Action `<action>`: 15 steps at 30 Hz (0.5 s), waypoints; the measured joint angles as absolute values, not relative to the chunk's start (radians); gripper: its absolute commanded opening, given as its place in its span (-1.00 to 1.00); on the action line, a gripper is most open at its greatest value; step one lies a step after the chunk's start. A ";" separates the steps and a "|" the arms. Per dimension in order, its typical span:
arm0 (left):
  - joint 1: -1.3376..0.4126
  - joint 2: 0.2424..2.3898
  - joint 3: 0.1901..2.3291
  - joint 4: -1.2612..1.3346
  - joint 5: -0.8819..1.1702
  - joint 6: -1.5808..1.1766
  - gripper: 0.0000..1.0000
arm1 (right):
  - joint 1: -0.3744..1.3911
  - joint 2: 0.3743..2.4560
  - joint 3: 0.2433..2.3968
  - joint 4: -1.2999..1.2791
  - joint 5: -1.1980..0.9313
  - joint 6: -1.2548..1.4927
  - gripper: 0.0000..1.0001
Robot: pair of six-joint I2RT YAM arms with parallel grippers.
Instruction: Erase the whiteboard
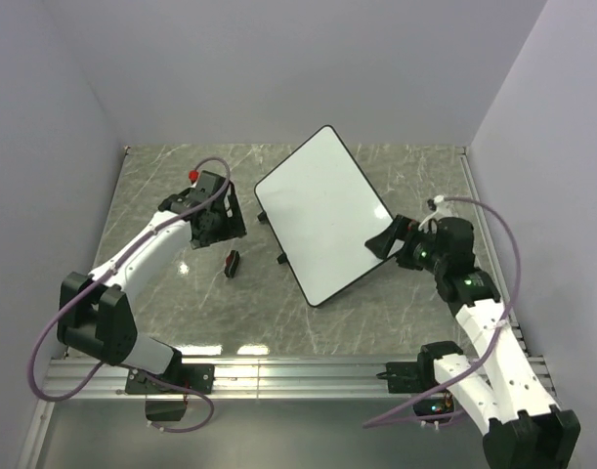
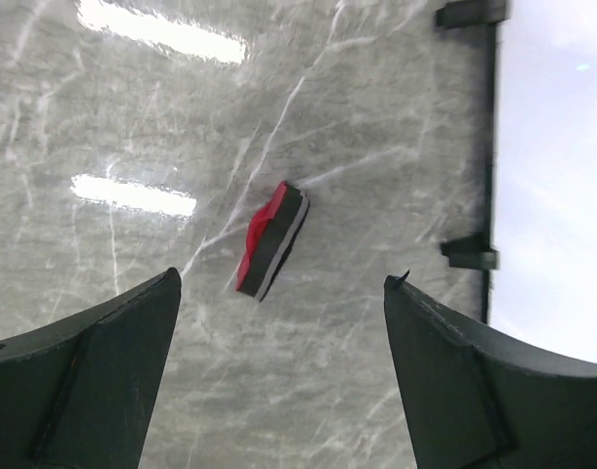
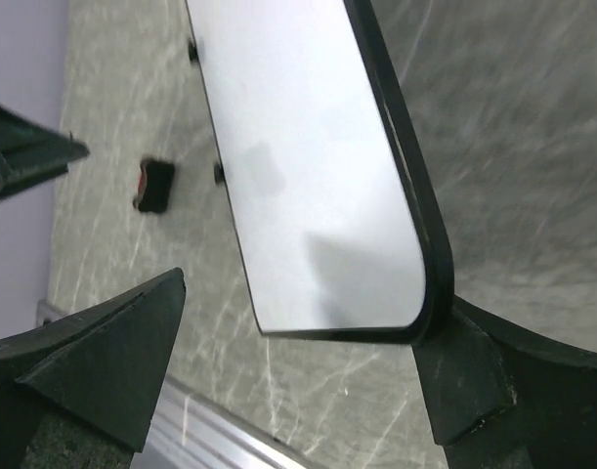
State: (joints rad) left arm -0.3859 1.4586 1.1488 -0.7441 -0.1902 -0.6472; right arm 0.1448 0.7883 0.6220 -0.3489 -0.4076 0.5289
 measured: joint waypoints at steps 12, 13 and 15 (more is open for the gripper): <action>-0.380 1.197 1.373 -0.768 -0.195 -0.615 0.99 | 0.146 0.741 1.121 -0.502 -0.101 0.483 0.99; -0.379 1.167 1.395 -0.765 -0.186 -0.614 0.99 | 0.146 0.735 1.131 -0.501 -0.090 0.489 0.99; -0.377 1.106 1.432 -0.739 -0.161 -0.614 0.99 | 0.146 0.724 1.133 -0.492 -0.077 0.508 0.99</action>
